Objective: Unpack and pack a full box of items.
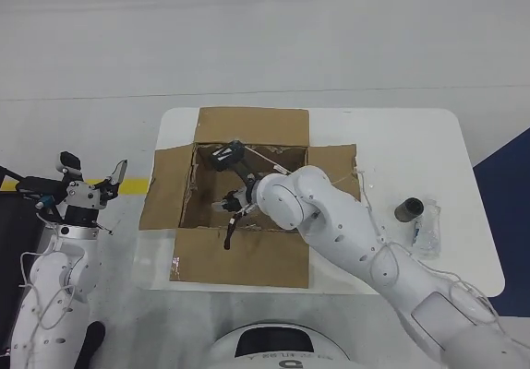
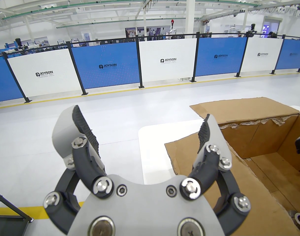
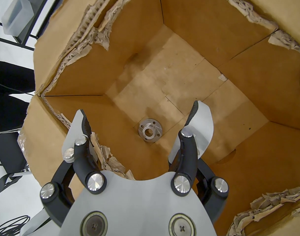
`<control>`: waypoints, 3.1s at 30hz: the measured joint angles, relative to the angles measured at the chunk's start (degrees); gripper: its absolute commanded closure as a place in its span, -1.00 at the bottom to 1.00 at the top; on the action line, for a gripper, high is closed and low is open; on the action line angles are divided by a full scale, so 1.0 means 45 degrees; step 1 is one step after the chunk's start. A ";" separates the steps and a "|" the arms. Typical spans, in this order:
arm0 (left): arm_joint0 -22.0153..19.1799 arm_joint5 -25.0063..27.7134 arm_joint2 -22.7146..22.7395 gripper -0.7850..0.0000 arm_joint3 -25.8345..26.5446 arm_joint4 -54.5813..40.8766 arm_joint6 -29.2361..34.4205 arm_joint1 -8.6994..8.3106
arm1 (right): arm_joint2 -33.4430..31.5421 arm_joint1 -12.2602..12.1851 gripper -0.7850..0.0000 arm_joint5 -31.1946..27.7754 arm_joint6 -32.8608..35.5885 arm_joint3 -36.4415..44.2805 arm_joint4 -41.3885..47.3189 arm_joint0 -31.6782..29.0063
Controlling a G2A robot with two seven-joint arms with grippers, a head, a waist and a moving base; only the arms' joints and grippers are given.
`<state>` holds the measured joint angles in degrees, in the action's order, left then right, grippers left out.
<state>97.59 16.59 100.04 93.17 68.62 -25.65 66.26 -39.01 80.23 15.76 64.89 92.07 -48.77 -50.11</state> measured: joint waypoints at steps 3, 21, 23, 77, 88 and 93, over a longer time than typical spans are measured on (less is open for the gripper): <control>0.0000 0.0000 0.0000 -1.00 0.0000 0.0000 0.0000 0.0000 | 0.0040 0.0067 -0.95 0.0178 0.0103 -0.0013 0.0016 0.0057; 0.0000 0.0000 0.0000 -1.00 0.0000 0.0000 0.0000 0.0000 | -0.1101 -0.0240 -1.00 0.0852 -0.0338 0.1848 -0.1400 -0.1416; 0.0000 0.0000 0.0000 -1.00 0.0000 0.0000 0.0000 0.0000 | -0.1605 -0.0379 -1.00 0.1083 -0.0899 0.2567 -0.1716 -0.2024; 0.0000 0.0000 0.0000 -1.00 0.0000 0.0000 0.0000 0.0000 | -0.1897 -0.0639 -0.25 -0.0694 -0.0819 0.3144 -0.1524 -0.2886; 0.0000 0.0000 0.0000 -1.00 0.0000 0.0000 0.0000 0.0000 | 0.0474 0.0581 -0.16 0.1202 0.2742 -0.0464 0.0076 0.0776; 0.0000 0.0000 0.0000 -1.00 0.0000 0.0000 0.0000 0.0000 | 0.1020 0.1084 -0.09 0.2065 0.3196 -0.1785 0.0456 0.1861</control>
<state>97.59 16.59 100.04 93.17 68.62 -25.65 66.26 -34.42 85.11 25.06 79.28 84.03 -46.72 -41.74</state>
